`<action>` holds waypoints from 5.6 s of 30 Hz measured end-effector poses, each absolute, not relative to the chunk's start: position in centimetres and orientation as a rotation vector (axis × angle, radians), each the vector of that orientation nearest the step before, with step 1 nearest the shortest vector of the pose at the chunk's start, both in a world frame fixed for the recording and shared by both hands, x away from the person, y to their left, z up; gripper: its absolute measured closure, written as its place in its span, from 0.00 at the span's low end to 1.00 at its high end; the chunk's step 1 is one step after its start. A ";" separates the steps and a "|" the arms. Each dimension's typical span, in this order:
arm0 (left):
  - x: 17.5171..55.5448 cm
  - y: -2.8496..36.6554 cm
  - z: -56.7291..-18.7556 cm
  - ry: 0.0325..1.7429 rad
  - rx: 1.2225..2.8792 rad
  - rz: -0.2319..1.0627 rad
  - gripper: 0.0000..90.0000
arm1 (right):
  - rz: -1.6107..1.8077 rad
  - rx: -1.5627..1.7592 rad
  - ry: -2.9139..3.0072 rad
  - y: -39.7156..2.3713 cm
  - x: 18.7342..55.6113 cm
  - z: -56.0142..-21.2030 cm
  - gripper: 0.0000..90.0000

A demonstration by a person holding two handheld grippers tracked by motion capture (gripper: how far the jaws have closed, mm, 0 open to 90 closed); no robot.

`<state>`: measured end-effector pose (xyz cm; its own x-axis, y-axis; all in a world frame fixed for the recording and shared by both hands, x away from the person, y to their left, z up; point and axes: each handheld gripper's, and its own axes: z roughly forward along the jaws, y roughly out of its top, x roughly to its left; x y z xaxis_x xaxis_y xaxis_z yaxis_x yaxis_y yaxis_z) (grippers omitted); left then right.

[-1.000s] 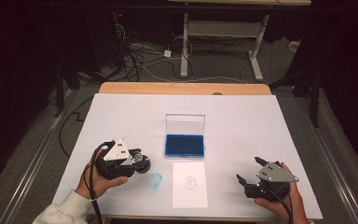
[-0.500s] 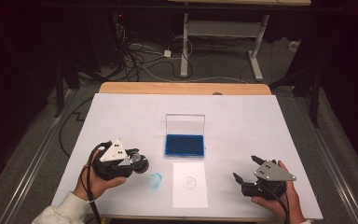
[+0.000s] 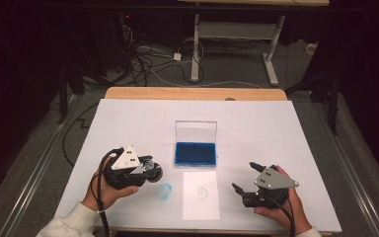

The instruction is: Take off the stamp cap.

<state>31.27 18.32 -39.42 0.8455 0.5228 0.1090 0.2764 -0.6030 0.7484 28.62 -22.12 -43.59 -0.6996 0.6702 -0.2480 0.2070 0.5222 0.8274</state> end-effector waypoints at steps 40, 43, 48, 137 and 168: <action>32.8 11.9 -38.6 0.463 2.172 0.295 0.61 | 1.354 0.536 2.379 -8.2 31.8 -44.3 0.27; 32.6 11.9 -38.6 0.455 2.170 0.294 0.61 | 1.339 0.536 2.364 -8.0 31.8 -44.6 0.31; 32.6 12.2 -38.6 0.463 2.153 0.288 0.61 | 1.345 0.506 2.331 -8.2 31.5 -44.5 0.40; 30.9 12.9 -38.8 0.372 2.064 0.309 0.61 | 1.339 0.479 2.400 -8.9 30.1 -43.3 0.43; 31.8 16.1 -38.1 0.443 2.077 0.339 0.61 | 1.102 0.427 2.459 -12.2 30.6 -43.7 0.43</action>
